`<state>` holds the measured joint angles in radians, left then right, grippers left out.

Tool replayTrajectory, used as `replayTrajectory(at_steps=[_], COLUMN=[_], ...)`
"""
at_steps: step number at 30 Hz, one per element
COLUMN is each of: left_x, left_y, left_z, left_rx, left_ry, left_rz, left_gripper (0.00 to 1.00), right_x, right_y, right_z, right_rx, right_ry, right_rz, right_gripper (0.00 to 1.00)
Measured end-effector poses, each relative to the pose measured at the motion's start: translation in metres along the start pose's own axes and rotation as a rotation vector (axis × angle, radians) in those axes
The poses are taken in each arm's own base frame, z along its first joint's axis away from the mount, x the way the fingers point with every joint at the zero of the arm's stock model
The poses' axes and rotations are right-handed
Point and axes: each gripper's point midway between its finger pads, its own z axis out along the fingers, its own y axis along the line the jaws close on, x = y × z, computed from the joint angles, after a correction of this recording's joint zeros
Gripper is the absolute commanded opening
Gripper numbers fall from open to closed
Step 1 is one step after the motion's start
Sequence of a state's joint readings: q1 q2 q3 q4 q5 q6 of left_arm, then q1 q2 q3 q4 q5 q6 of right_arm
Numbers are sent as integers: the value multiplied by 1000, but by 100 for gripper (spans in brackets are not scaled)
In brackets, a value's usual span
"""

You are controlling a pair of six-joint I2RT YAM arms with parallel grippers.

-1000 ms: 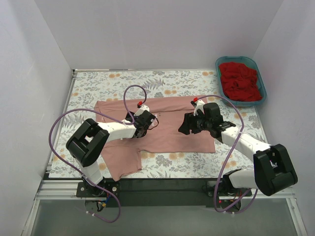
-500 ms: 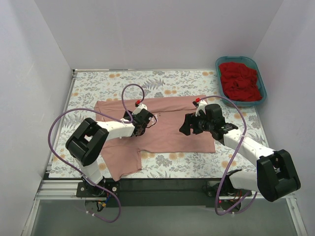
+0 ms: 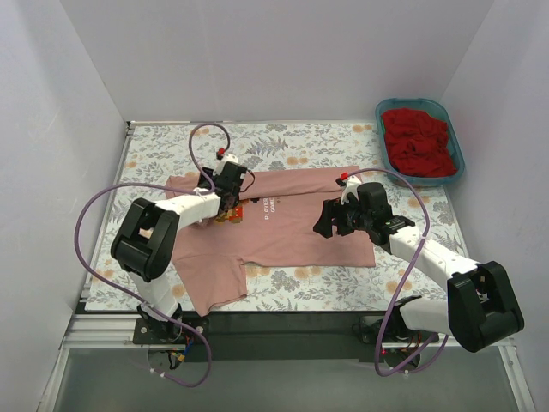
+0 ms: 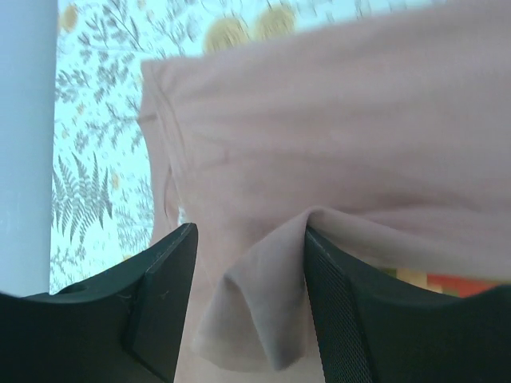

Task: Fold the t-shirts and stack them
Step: Fold the tshirt

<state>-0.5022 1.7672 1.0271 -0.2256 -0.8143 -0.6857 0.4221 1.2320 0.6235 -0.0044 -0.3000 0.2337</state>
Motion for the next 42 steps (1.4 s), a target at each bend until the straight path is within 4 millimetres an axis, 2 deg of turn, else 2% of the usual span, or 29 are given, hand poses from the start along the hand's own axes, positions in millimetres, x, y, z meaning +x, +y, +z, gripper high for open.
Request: replayTrajectory(at_steps=[6,10,12,16,21,24,29,33,35,42], left_x=[-40,-55,-50,-32,-6,8,43,69,72,61], left_y=[20,26,24,15,20,25,25,22,19,3], left_z=[21,27,25,8,-31,-43,-35,-23,-17,-10], left_rx=[-7,9,34,108,190,219,230,225,228,285], left_ry=[-39,-46,-20,47,111,140,257,361,391,406], left_rz=[-101,-186,-229,-350,-539,-660,-848,-1001,-1060,-1176], left_gripper=[58,67,72,72,60,56,51,44,41,39], right_x=[0,3,6,14,7,-10,-37,-51,-54,-49], right_y=[0,7,11,24,53,75,109,126,131,134], right_z=[0,0,1,8,28,47,82,107,115,123], right_rx=[-3,-43,-73,-126,-197,-244,-302,-330,-337,-346], right_ry=[1,12,28,74,105,97,67,47,44,59], right_rz=[-4,-17,-24,-37,-85,-133,-201,-231,-238,-241], right_gripper=[81,80,78,73,61,56,52,51,50,50])
